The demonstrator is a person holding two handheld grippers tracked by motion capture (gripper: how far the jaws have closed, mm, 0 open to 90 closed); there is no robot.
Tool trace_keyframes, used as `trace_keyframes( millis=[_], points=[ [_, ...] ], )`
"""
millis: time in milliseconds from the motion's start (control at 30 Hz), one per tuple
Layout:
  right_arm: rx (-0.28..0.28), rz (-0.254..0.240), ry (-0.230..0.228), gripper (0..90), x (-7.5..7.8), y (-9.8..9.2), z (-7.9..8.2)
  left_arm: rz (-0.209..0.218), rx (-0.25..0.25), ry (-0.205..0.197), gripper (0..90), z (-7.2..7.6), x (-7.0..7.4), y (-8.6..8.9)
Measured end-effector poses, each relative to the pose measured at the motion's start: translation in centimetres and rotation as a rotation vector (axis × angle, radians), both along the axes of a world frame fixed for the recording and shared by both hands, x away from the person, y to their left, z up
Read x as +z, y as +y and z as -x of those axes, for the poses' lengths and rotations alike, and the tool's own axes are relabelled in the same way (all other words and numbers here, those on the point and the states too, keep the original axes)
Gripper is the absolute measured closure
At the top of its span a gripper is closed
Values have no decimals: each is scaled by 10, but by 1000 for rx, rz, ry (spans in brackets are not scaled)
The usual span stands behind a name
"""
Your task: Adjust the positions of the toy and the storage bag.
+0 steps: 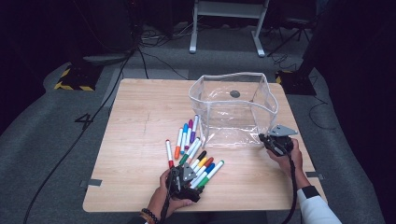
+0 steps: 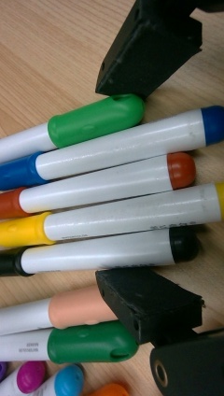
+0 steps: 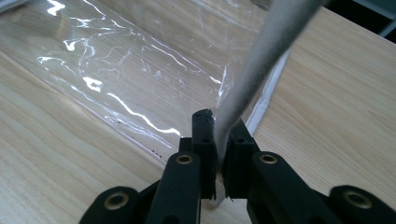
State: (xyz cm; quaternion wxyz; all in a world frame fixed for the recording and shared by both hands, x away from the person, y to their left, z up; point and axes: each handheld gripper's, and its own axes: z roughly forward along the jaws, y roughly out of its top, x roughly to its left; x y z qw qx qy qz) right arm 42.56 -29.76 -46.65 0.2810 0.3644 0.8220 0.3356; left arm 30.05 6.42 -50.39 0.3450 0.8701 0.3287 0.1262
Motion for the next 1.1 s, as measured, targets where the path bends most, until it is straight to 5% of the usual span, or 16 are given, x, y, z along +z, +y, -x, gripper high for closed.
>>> trace_keyframes(
  millis=[233,467,733,933,1100],
  points=[
    [16,5,0,817,1,1,5,0,5,0,110,-2,0,-9],
    [16,2,6,602,1,-4,15,0,-10,4,110,-2,0,-7],
    [44,-65,23,502,6,-13,39,1,-33,8,107,4,0,6],
    [134,-110,33,446,4,-9,62,-13,-44,23,108,13,2,26],
    [278,-139,59,387,1,8,72,-3,-24,14,108,17,0,48]
  ],
)
